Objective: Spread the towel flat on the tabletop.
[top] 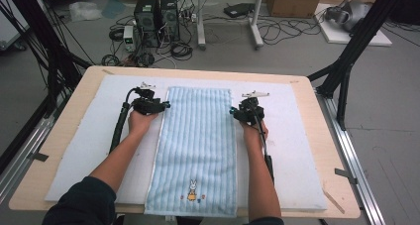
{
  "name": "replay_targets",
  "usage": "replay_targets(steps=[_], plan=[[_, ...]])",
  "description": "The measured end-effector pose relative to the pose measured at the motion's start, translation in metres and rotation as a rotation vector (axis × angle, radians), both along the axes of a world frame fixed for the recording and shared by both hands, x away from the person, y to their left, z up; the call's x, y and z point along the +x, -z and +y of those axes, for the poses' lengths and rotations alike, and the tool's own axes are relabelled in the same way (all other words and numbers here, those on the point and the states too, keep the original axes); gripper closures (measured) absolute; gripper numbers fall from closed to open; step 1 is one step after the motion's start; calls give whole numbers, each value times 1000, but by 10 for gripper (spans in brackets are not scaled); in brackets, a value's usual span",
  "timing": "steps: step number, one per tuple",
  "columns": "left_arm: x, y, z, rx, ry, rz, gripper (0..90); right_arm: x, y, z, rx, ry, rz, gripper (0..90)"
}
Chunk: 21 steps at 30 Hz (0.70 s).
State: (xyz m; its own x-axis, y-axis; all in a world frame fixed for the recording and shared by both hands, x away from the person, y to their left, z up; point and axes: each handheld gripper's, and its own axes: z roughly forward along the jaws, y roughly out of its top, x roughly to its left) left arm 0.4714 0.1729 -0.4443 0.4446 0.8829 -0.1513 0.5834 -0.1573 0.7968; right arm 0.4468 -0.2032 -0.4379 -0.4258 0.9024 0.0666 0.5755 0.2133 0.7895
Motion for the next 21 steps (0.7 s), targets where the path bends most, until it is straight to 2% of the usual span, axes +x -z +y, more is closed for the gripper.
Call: replay_targets(steps=[2, 3, 5, 6, 7, 9, 10, 11, 13, 14, 15, 16, 17, 18, 19, 20, 21], plan=[[-7, 1, 2, -15, 16, 2, 523, -7, -2, -1, -12, -19, 1, 625], [-10, 1, 3, -20, 25, 4, 532, -15, -3, -1, -30, -36, 2, 625], [-16, 3, 4, -42, 46, 18, 536, -18, -4, -1, -31, -44, 5, 625], [-17, 3, 4, -40, 60, 38, 538, -22, -4, -1, -37, -60, 5, 624], [-24, 3, 1, -28, 87, 32, 536, -29, -6, -1, -31, -82, 14, 602], [-29, 3, -1, -26, 88, 16, 545, -31, -6, -1, -36, -85, 17, 589], [-31, 4, -2, -30, 90, 16, 553, -36, -6, -1, -40, -90, 23, 582], [-35, 6, -5, -17, 105, 37, 549, -42, -6, -1, -46, -91, 29, 573], [-37, 5, -7, 0, 108, 29, 530, -45, -5, -2, -41, -95, 34, 569], [-38, 5, -9, 2, 111, 27, 530, -47, -4, -2, -33, -102, 54, 562], [-40, 5, -13, 1, 124, 24, 562, -48, -4, -1, -30, -104, 74, 559], [-42, 5, -15, 36, 132, 13, 611, -48, -3, 1, -38, -115, 86, 560], [-45, 6, -20, 90, 164, -27, 799, -48, -2, 6, -45, -124, 86, 596], [-45, 6, -20, 90, 164, -27, 851, -48, -2, 6, -45, -124, 86, 596], [-44, 6, -23, 102, 150, -37, 858, -46, 1, 11, -59, -135, 97, 683], [-44, 6, -23, 102, 150, -37, 860, -46, 1, 11, -59, -135, 97, 683], [-43, 6, -22, 98, 133, -39, 861, -44, 4, 16, -85, -127, 92, 794]])
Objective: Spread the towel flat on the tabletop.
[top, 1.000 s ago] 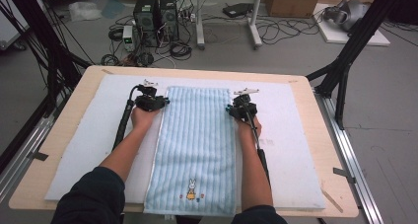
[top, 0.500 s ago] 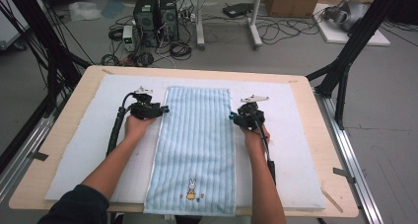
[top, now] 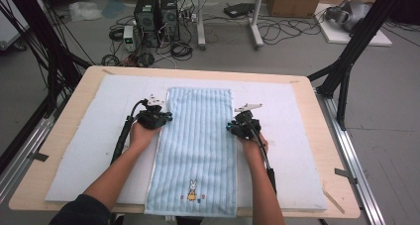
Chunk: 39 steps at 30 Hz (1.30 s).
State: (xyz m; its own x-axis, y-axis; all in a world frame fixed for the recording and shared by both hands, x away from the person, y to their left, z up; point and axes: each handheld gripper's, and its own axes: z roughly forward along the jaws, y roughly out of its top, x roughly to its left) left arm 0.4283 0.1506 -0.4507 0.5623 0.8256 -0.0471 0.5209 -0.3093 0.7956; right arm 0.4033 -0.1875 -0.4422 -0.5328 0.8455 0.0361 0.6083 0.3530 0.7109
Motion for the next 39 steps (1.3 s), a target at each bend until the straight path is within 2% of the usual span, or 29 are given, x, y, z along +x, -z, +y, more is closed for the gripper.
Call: replay_targets(steps=[3, 4, 6, 7, 8, 9, 10, 11, 12, 13, 14, 19, 20, 21, 22, 23, 24, 27, 28, 29, 30, 31, 32, 34, 36, 37, 38, 39], plan=[[5, 0, 4, -27, -70, 6, 864, 2, 0, 2, -4, 9, -5, 847], [8, 1, 7, -48, -84, 23, 864, 3, 0, 3, -7, 14, -13, 860], [10, 0, 8, -48, -84, 28, 857, 5, 2, 4, -15, 35, -38, 860], [9, 0, 8, -38, -89, 20, 817, 6, 3, 5, -9, 44, -40, 837], [9, 0, 9, -33, -95, 18, 706, 6, 2, 3, 1, 50, -45, 763], [9, -1, 11, -42, -93, 26, 706, 6, 2, 3, 1, 50, -45, 763], [9, -1, 15, -60, -91, 38, 643, 4, 0, -2, 9, 49, -47, 695], [9, -1, 17, -72, -89, 43, 643, 4, 0, -2, 9, 49, -47, 695], [8, -2, 19, -100, -74, 52, 603, 1, -4, -8, 24, 52, -57, 667], [5, -2, 21, -118, -66, 45, 603, 1, -4, -8, 24, 52, -57, 667], [-2, -5, 25, -136, -54, 21, 596, -6, -8, -13, 52, 35, -98, 671], [-15, -9, 32, -158, -21, 21, 592, -20, -11, -23, 52, -2, -112, 682], [-20, -9, 34, -163, -8, 31, 589, -29, -10, -26, 61, -9, -97, 682], [-23, -9, 34, -169, -4, 37, 589, -29, -10, -26, 61, -9, -97, 682], [-26, -7, 35, -161, 15, 63, 561, -39, -9, -28, 78, -28, -91, 675], [-28, -6, 34, -155, 25, 79, 561, -39, -9, -28, 78, -28, -91, 675], [-33, -4, 33, -158, 39, 78, 557, -47, -7, -26, 83, -58, -61, 671], [-40, -2, 29, -135, 55, 70, 567, -55, -4, -22, 67, -85, -68, 686], [-42, 0, 27, -124, 57, 75, 593, -58, -2, -18, 46, -103, -61, 709], [-43, 1, 26, -101, 59, 67, 593, -58, -2, -18, 46, -103, -61, 709], [-45, 0, 23, -43, 54, 35, 737, -59, 0, -14, 32, -112, -48, 787], [-46, -1, 22, -14, 64, 21, 737, -59, 0, -14, 32, -112, -48, 787], [-46, -1, 21, -6, 67, 12, 860, -58, 4, -11, 14, -116, -43, 863], [-44, 0, 20, 6, 46, -1, 869, -57, 4, -11, 13, -115, -47, 875], [-41, 0, 19, 5, 7, -8, 873, -55, 5, -8, -17, -75, -71, 891], [-40, 0, 20, 5, -2, -6, 873, -55, 5, -8, -17, -75, -71, 891], [-39, 0, 21, -9, -24, -2, 812, -54, 5, -7, -15, -59, -76, 872], [-39, 0, 22, -16, -38, 0, 812, -54, 5, -7, -15, -59, -76, 872]])
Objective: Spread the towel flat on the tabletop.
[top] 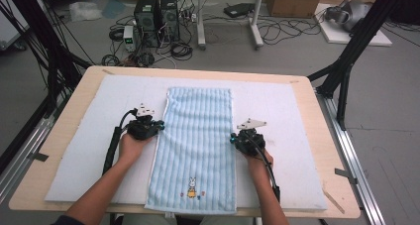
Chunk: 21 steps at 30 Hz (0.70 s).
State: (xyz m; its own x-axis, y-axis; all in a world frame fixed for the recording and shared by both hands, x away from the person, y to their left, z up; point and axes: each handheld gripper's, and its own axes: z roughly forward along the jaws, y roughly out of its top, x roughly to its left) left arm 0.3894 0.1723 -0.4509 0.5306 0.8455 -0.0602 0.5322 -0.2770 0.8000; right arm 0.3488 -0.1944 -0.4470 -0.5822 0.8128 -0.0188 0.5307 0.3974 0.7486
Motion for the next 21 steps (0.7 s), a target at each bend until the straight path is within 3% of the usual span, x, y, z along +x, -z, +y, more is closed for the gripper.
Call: replay_targets(steps=[2, 3, 4, 5, 10, 16, 19, 21], plan=[[0, 0, 4, -24, 4, 13, 666, -1, -2, -1, 3, -1, -9, 825], [-3, -1, 8, -39, 8, 26, 613, -4, -5, -4, 43, 0, -25, 791], [-5, -1, 10, -43, 17, 29, 613, -4, -5, -4, 43, 0, -25, 791], [-12, -2, 15, -77, 24, 11, 575, -8, -8, -7, 65, -7, -37, 779], [-28, -3, 26, -87, 50, -27, 604, -17, -14, -12, 78, -28, -55, 741], [-50, -6, 42, -145, 74, -53, 601, -36, -17, -14, 104, -40, -60, 702], [-66, -6, 43, -176, 112, -67, 646, -49, -17, -13, 91, -50, -64, 701], [-74, -7, 41, -170, 136, -68, 655, -56, -15, -13, 92, -50, -63, 684]])
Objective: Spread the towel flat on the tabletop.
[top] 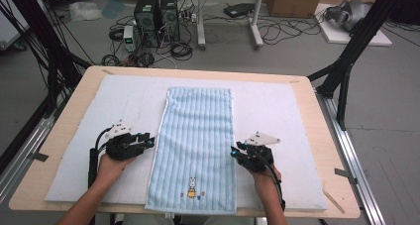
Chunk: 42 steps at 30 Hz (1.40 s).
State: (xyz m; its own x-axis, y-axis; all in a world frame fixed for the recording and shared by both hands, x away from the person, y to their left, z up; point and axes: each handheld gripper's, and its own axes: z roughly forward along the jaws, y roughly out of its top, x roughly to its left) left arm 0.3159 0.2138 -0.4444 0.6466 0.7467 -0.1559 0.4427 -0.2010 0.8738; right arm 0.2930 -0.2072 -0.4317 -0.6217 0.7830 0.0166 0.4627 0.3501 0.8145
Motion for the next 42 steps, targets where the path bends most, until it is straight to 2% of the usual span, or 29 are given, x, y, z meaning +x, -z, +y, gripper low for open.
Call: replay_targets(steps=[3, 6, 9, 11, 12, 13, 14, 19, 20, 21, 23, 24, 25, 26, 27, 28, 30, 34, 42], plan=[[-8, 0, -2, -20, 3, -10, 654, -13, 2, 0, -9, 8, 1, 663], [-16, -1, -5, -26, 20, -21, 634, -26, 2, 1, -15, 20, -20, 671], [-20, 1, -9, -16, 33, -17, 597, -35, 1, 0, 2, 21, -23, 648], [-21, 1, -13, -6, 38, -12, 572, -39, 1, 1, 12, 18, -16, 627], [-21, 1, -16, -4, 36, -12, 521, -39, 1, 3, 10, 6, -13, 611], [-20, 0, -17, 5, 36, -15, 521, -39, 1, 3, 10, 6, -13, 611], [-20, 0, -19, 13, 32, -15, 488, -38, 2, 7, -4, -19, -3, 640], [-15, 5, -23, 61, 30, 28, 494, -34, 9, 15, 8, -70, 34, 679], [-15, 5, -23, 65, 32, 30, 510, -34, 10, 17, 6, -71, 42, 680], [-16, 5, -25, 86, 47, 39, 546, -33, 12, 18, 3, -78, 48, 690], [-19, 6, -30, 152, 80, 53, 609, -32, 16, 22, -30, -92, 74, 722], [-21, 7, -34, 181, 94, 49, 660, -31, 18, 25, -44, -98, 79, 740], [-23, 7, -36, 205, 98, 27, 686, -31, 18, 25, -38, -95, 82, 751], [-25, 7, -37, 215, 114, 19, 786, -31, 18, 25, -36, -97, 94, 789], [-26, 7, -38, 217, 118, 13, 786, -31, 18, 25, -36, -97, 94, 789], [-27, 7, -38, 221, 129, 6, 847, -31, 18, 24, -31, -105, 100, 830], [-30, 7, -40, 229, 154, -9, 855, -31, 18, 24, -26, -116, 108, 848], [-35, 7, -37, 210, 176, 15, 860, -32, 17, 20, -11, -153, 127, 861], [-48, 7, -34, 184, 186, 39, 860, -36, 16, 18, -6, -170, 146, 860]])
